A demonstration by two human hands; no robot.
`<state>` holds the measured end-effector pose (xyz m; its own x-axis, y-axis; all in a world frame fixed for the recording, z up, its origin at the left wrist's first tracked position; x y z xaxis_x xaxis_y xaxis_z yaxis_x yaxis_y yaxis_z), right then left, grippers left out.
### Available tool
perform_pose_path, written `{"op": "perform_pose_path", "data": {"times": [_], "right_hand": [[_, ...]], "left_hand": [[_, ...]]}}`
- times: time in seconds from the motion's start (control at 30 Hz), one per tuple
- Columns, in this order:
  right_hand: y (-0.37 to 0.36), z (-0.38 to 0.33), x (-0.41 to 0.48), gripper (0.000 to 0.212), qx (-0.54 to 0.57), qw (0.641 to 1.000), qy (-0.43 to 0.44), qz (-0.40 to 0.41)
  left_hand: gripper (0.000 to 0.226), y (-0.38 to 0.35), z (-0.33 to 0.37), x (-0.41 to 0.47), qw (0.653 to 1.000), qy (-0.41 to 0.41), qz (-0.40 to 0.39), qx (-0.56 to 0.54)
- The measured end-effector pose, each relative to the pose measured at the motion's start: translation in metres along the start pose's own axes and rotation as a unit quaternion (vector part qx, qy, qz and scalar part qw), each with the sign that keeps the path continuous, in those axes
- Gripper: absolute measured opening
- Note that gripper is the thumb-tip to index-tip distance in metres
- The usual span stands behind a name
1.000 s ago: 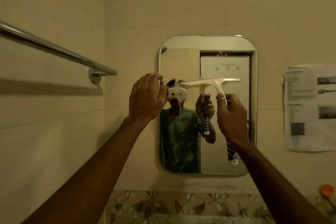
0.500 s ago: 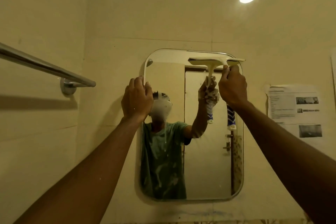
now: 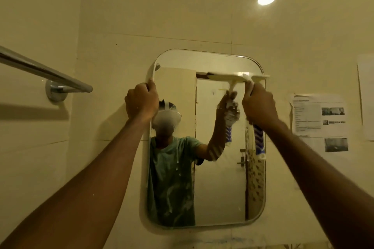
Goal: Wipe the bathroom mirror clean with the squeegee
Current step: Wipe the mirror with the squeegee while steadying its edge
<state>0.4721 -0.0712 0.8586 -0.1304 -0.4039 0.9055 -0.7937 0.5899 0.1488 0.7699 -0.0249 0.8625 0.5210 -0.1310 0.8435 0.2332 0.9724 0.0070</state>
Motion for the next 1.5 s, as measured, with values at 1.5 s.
{"op": "perform_pose_path", "data": {"times": [1.5], "right_hand": [[0.019,0.037,-0.074,0.045,-0.063,0.977,-0.124,-0.163]], "left_hand": [[0.056,0.005,-0.003,-0.014,0.997,-0.063,0.037,-0.021]]}}
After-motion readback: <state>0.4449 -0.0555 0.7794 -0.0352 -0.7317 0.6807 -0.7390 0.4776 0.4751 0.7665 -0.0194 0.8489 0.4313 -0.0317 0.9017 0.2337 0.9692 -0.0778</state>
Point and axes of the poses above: each hand's wrist, its own x-axis towards the middle knuckle, its own y-axis out of the back of the hand, z = x × y, the point moved 3 cm from there along x, towards the middle knuckle, and after that the axes turned 2 degrees about x, right-handed, at the moved point
